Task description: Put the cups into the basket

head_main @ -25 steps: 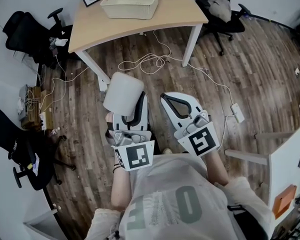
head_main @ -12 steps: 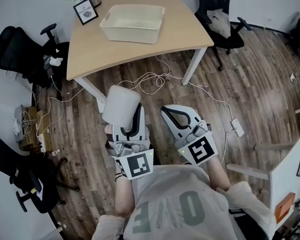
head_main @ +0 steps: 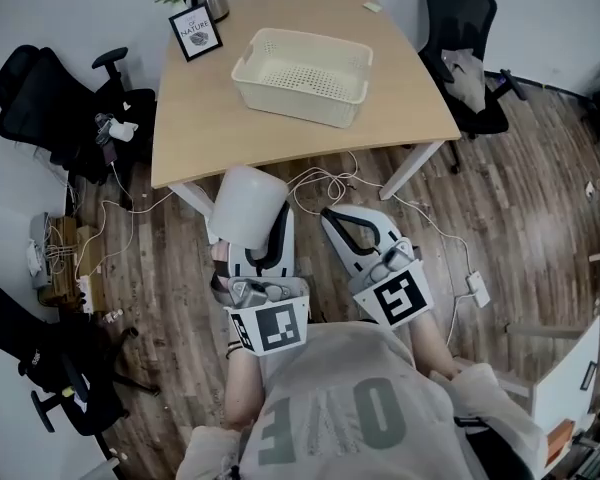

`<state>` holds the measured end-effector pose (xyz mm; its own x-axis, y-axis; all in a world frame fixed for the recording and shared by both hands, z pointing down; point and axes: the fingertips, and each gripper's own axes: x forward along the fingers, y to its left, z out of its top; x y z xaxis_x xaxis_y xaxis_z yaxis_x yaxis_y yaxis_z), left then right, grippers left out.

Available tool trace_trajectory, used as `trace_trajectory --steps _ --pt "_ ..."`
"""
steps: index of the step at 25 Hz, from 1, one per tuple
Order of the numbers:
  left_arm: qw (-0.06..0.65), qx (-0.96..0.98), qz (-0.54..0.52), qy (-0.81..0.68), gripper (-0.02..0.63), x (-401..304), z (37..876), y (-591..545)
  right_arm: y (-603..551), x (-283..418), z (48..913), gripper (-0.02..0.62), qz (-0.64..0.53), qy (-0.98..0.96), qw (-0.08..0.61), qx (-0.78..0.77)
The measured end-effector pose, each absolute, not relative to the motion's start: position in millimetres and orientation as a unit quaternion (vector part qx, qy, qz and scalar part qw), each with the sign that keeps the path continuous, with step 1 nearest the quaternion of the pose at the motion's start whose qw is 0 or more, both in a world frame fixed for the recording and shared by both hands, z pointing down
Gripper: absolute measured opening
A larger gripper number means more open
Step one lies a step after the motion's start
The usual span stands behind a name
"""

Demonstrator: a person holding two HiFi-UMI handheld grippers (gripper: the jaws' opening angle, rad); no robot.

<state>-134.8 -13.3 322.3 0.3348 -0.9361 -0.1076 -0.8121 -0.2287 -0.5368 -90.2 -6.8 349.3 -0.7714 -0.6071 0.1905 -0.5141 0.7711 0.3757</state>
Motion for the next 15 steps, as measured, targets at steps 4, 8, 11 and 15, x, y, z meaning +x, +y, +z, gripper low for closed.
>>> trace_trajectory --steps 4,8,11,15 --pt "0.269 -0.774 -0.120 0.560 0.063 -162.4 320.5 -64.5 -58.9 -116.8 346.5 -0.002 -0.162 -0.925 0.151 0.309" --pt "0.271 -0.782 -0.116 0.549 0.063 -171.4 316.8 -105.2 -103.4 -127.5 339.2 -0.002 -0.162 -0.922 0.143 0.321" --pt "0.275 -0.787 -0.122 0.539 0.062 -174.4 319.6 -130.3 -129.3 -130.7 343.3 -0.002 -0.151 -0.920 0.151 0.329" --pt "0.258 -0.796 -0.122 0.534 0.063 -174.6 326.3 -160.8 -157.8 -128.7 349.1 -0.002 -0.147 -0.912 0.178 0.338"
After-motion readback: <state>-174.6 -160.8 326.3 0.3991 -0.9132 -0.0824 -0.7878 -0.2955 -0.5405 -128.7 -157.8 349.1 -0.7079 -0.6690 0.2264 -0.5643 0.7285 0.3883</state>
